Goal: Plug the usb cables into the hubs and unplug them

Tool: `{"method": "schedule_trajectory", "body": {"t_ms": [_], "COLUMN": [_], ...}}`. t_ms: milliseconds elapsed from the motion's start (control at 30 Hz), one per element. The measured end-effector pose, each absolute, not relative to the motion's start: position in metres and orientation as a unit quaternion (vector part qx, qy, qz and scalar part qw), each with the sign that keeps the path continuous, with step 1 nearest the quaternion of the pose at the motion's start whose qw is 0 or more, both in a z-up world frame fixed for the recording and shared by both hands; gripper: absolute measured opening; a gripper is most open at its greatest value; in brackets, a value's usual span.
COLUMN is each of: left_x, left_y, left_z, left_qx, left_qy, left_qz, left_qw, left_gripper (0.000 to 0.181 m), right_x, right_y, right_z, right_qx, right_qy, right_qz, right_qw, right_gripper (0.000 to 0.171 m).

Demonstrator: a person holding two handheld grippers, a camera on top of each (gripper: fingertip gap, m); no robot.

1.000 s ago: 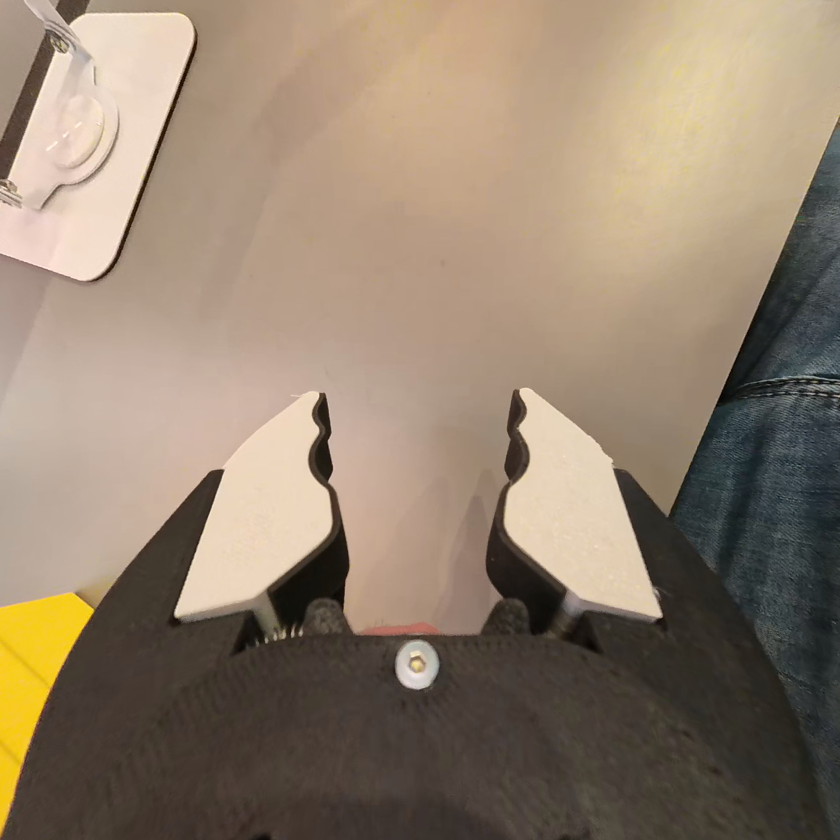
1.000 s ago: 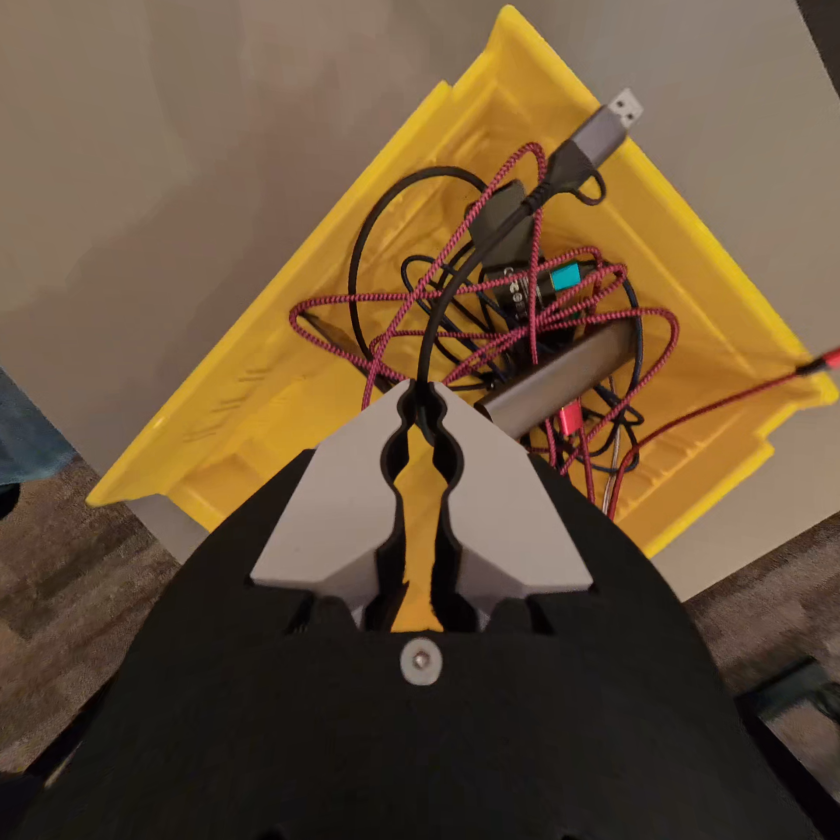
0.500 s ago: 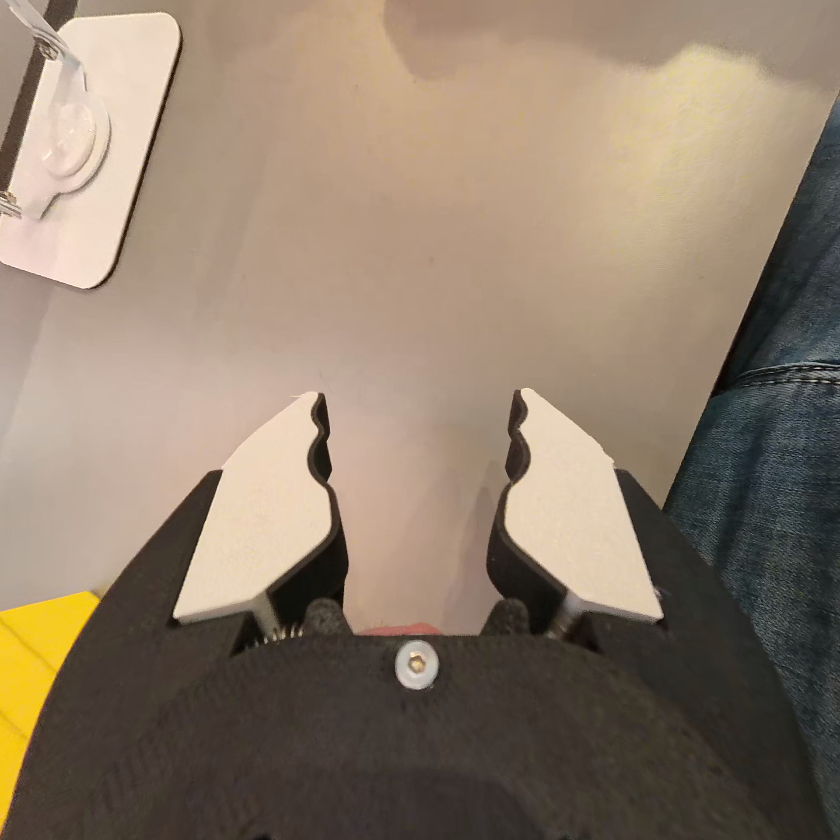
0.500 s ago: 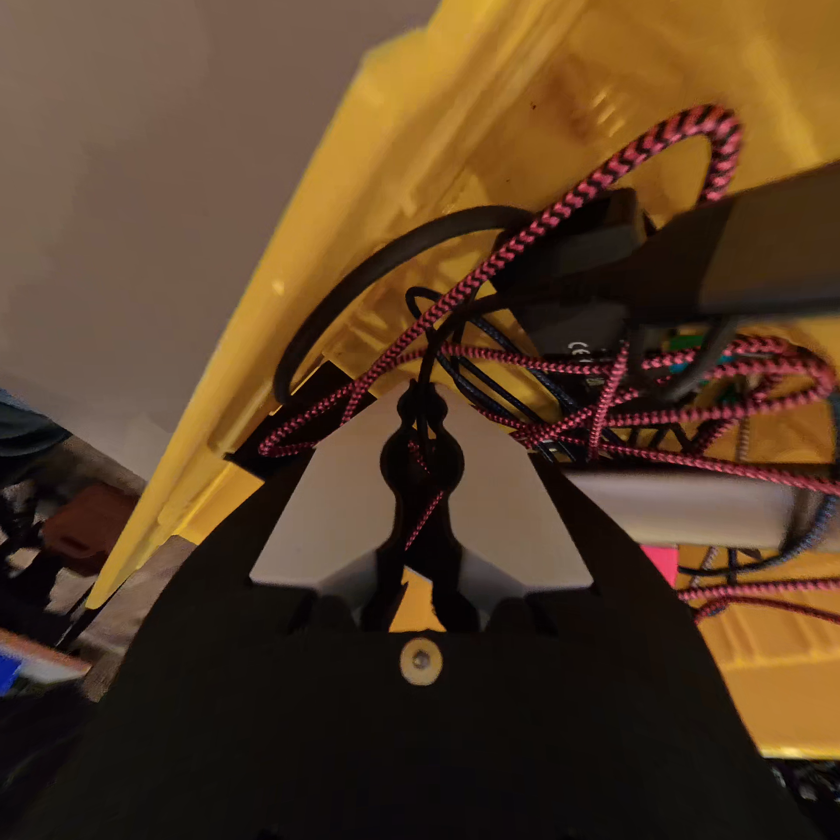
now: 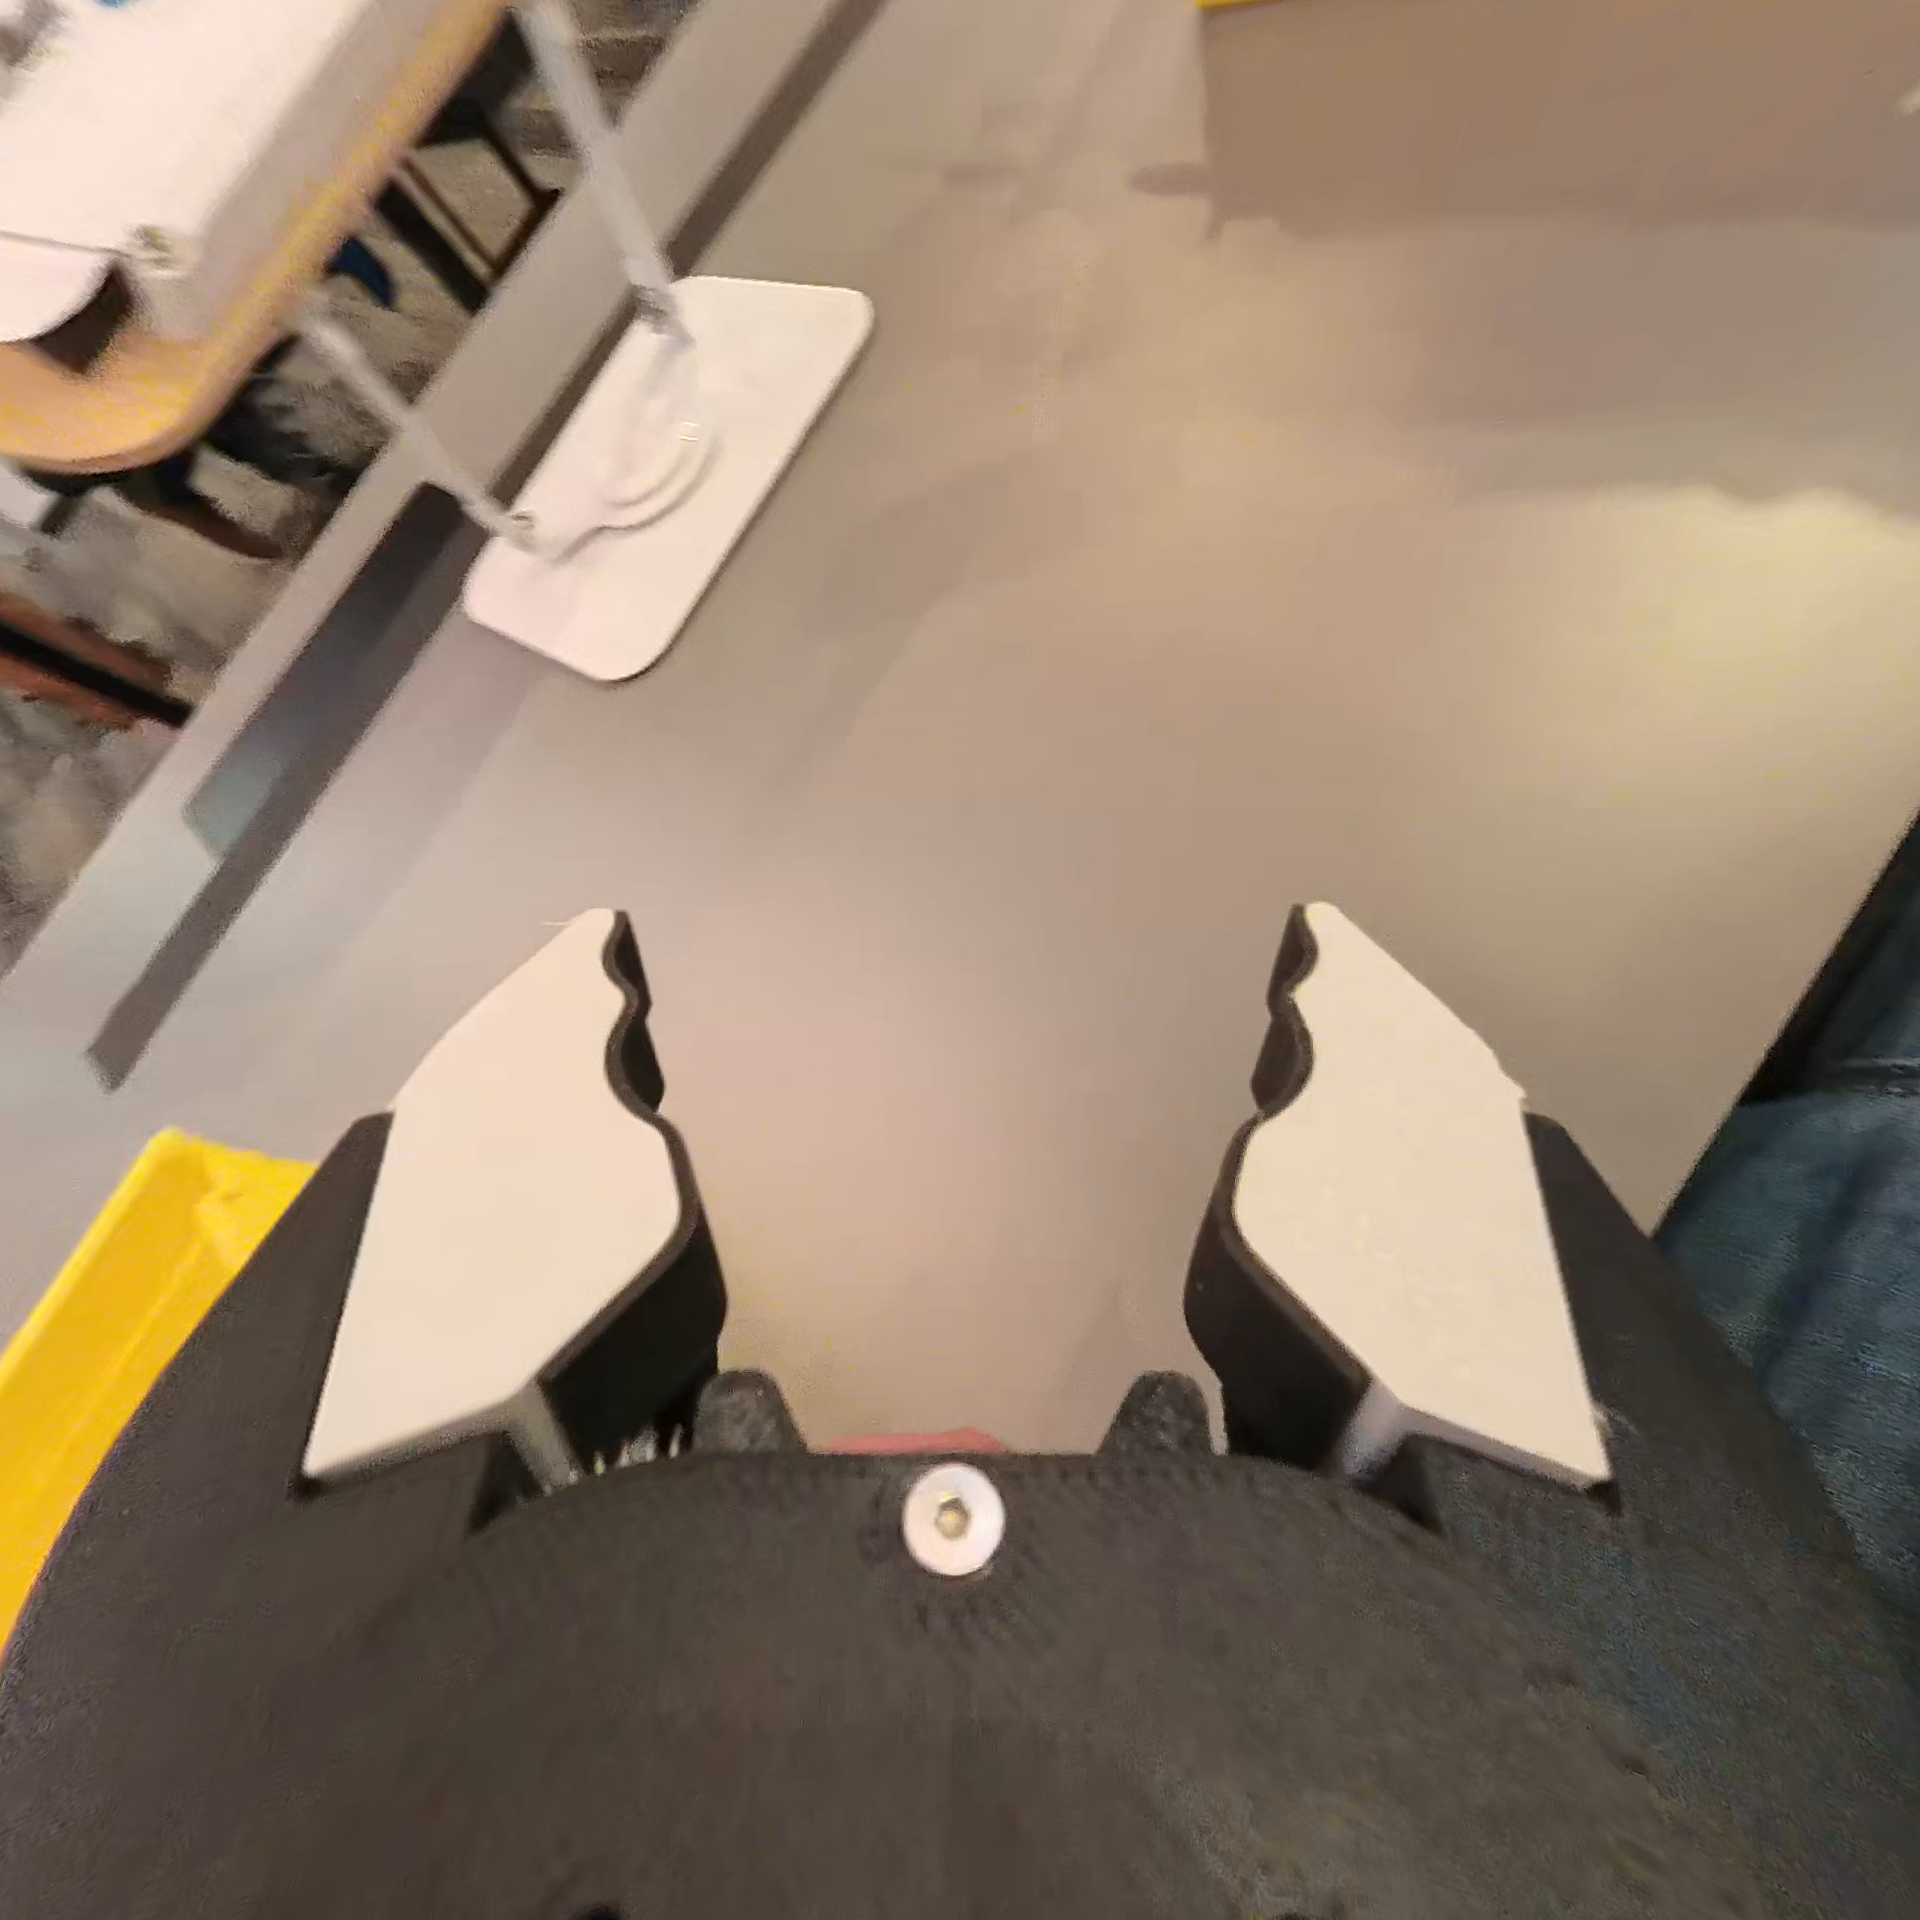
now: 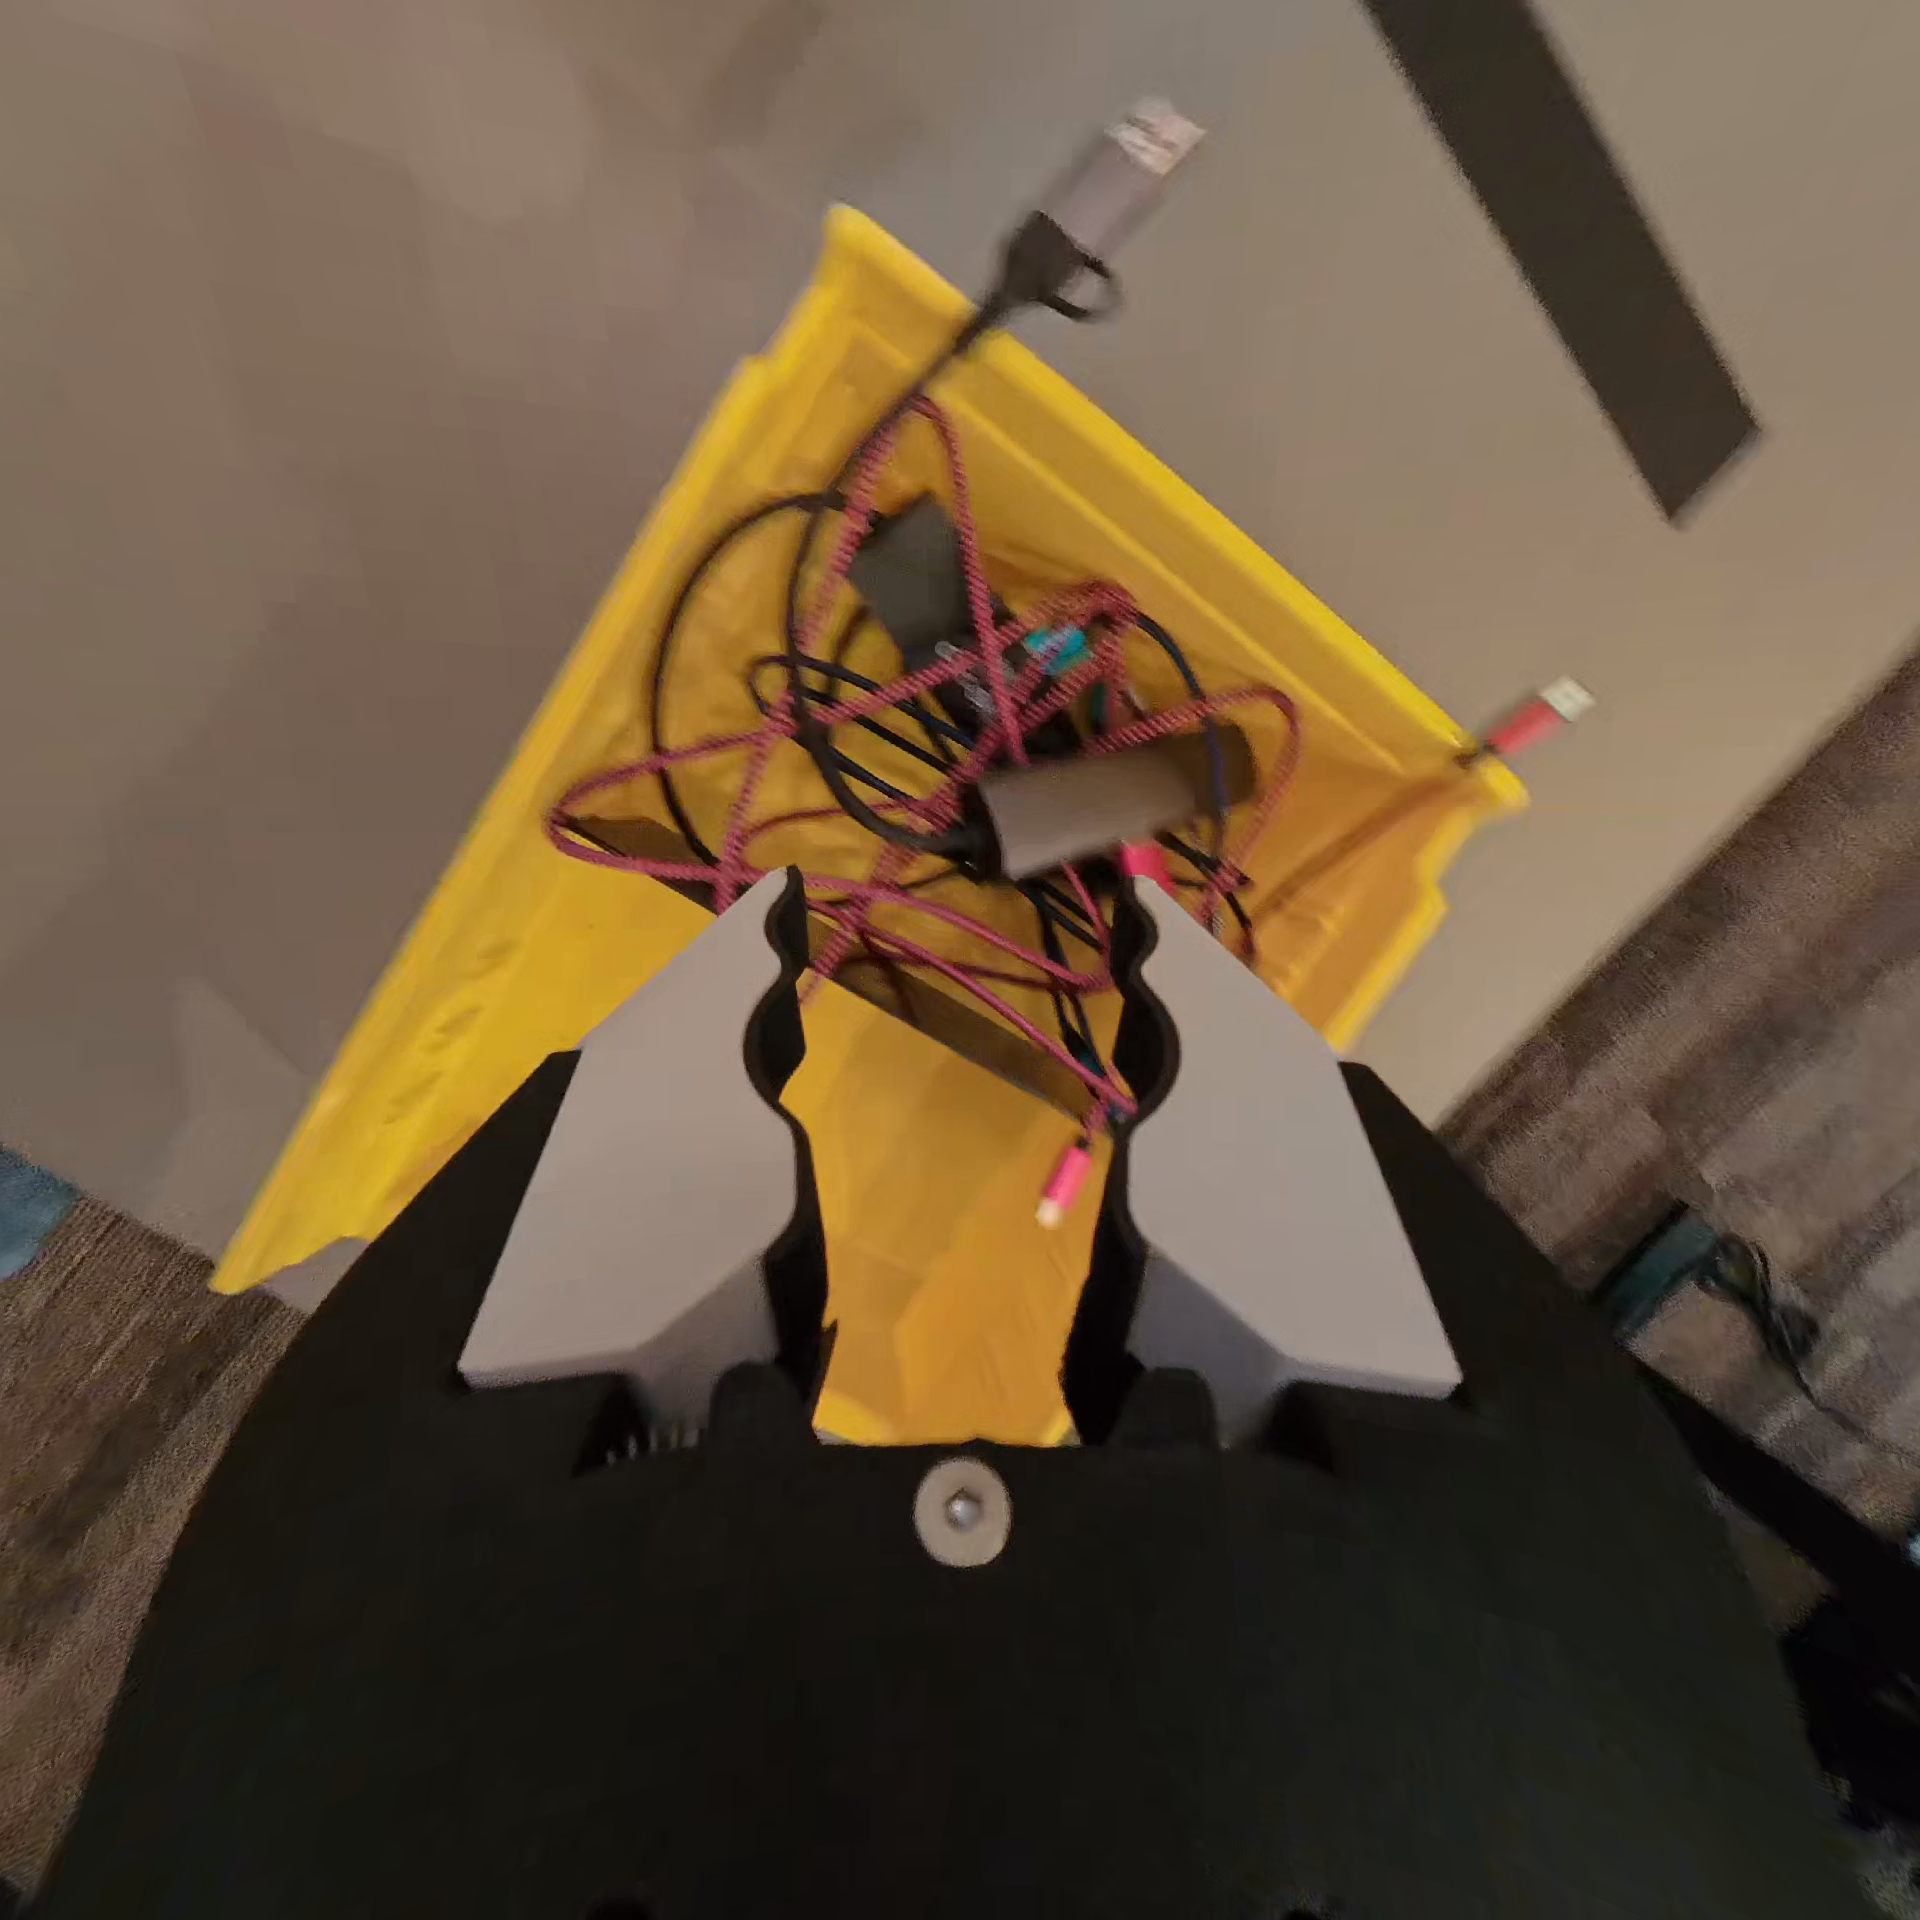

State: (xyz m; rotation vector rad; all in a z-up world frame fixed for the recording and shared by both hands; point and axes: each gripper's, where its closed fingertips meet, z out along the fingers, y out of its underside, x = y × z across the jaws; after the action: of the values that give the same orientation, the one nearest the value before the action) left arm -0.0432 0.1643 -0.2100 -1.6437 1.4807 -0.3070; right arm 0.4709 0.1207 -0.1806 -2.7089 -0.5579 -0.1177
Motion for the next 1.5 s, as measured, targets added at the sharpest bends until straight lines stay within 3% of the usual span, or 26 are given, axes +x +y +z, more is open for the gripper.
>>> {"method": "schedule_trajectory", "body": {"t_ms": [133,267,500,567,800,867,967,1033,1133,1233,1500], "left_x": [-0.091,-0.172,-0.316,-0.343,-0.402,-0.403,-0.405,-0.397,-0.398,-0.401,-0.397], "left_y": [0.196,0.229,0.249,0.251,0.255,0.251,0.246,0.245,0.247,0.248,0.247], "left_z": [-0.188,-0.17,-0.171,-0.181,-0.224,-0.245,-0.272,-0.279,-0.284,-0.284,-0.281], "left_qx": [-0.694,-0.759,-0.845,-0.86,-0.899,-0.913,-0.925,-0.925,-0.922,-0.919,-0.91], "left_qy": [0.544,0.453,0.332,0.31,0.246,0.253,0.266,0.265,0.27,0.276,0.241], "left_qz": [-0.066,-0.016,0.076,0.087,0.078,0.05,0.019,-0.034,-0.047,-0.052,-0.095], "left_qw": [0.466,0.468,0.413,0.395,0.353,0.317,0.27,0.269,0.275,0.278,0.324], "left_gripper": [0.121,0.146,0.146,0.146,0.146,0.145,0.122,0.089,0.06,0.009,0.004], "right_x": [0.522,0.564,0.589,0.585,0.553,0.546,0.537,0.53,0.507,0.483,0.401], "right_y": [0.078,0.024,-0.03,-0.032,-0.026,-0.024,-0.022,-0.021,-0.019,-0.014,0.011], "right_z": [-0.171,-0.194,-0.26,-0.271,-0.287,-0.287,-0.286,-0.286,-0.286,-0.286,-0.285], "right_qx": [-0.968,-0.976,-0.984,-0.984,-0.977,-0.975,-0.974,-0.974,-0.972,-0.971,-0.966], "right_qy": [-0.111,-0.044,0.007,0.007,-0.032,-0.033,-0.034,-0.024,-0.02,-0.016,-0.011], "right_qz": [-0.086,-0.089,-0.041,-0.016,0.06,0.071,0.069,0.069,0.08,0.081,0.087], "right_qw": [0.207,0.192,0.175,0.179,0.203,0.209,0.214,0.216,0.22,0.226,0.245], "right_gripper": [0.063,0.067,0.075,0.07,0.008,0.01,0.01,0.009,0.013,0.016,0.024]}}
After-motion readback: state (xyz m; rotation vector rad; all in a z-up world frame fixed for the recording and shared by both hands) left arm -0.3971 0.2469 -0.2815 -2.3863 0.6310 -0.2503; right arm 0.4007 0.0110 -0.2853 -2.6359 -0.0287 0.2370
